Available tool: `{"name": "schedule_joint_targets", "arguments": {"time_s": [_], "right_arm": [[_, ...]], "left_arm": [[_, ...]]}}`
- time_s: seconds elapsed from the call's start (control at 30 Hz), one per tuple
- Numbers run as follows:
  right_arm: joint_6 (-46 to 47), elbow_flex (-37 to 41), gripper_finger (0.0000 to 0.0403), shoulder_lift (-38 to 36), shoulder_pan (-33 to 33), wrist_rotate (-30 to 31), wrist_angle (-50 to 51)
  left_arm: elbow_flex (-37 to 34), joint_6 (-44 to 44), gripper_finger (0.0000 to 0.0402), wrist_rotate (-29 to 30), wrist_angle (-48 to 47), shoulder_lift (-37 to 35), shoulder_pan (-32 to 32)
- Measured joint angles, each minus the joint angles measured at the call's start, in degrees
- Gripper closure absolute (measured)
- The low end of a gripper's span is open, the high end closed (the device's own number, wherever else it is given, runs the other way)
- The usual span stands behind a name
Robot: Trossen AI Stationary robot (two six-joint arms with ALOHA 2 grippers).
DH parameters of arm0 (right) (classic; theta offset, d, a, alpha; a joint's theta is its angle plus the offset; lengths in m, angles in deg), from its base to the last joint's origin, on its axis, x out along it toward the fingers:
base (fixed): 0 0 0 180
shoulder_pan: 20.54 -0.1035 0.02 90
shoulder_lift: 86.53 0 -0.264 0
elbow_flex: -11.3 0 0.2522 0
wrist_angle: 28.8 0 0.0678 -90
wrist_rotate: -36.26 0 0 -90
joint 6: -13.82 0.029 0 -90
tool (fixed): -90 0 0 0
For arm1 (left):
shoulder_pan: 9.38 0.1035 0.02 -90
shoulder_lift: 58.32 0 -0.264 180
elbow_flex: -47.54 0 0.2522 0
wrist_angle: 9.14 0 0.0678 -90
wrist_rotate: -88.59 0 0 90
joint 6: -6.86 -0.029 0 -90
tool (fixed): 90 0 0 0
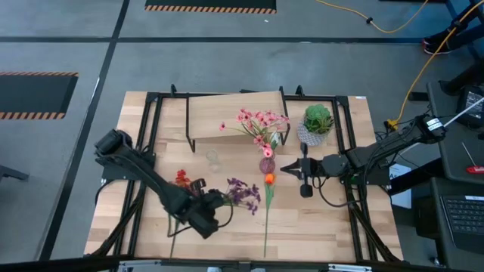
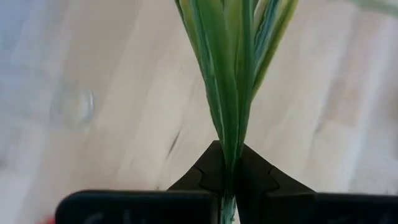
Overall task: Pick and place flowers into a vace then onto a shelf
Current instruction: Put the purple flowers into the transparent vase
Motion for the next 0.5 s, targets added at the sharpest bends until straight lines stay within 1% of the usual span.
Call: {"name": "schedule_joint_targets", "arguments": {"time_s": [0.2, 0.33, 0.4, 0.5], "right_arm": [[-0.10, 0.00, 0.0389, 0.02, 0.00, -0.31, -0.82], [-0.17, 0.00, 0.0389, 0.02, 0.00, -0.32, -1.57], [-0.15, 0.00, 0.0389, 0.02, 0.00, -0.32, -1.67], [-0.13, 0.00, 0.0389, 0.02, 0.00, -0.32, -1.67]], "left_arm": [[0.00, -8.05, 0.0386, 2.10, 3.43, -4.84, -0.82], [-0.27, -13.26, 0.0386, 4.77, 3.89, -6.92, -1.12], [-2.53, -15.62, 0.0385, 4.77, 7.54, -8.83, -1.10], [-8.38, -20.54, 0.0385, 2.67, 18.04, -12.45, -0.54]]}}
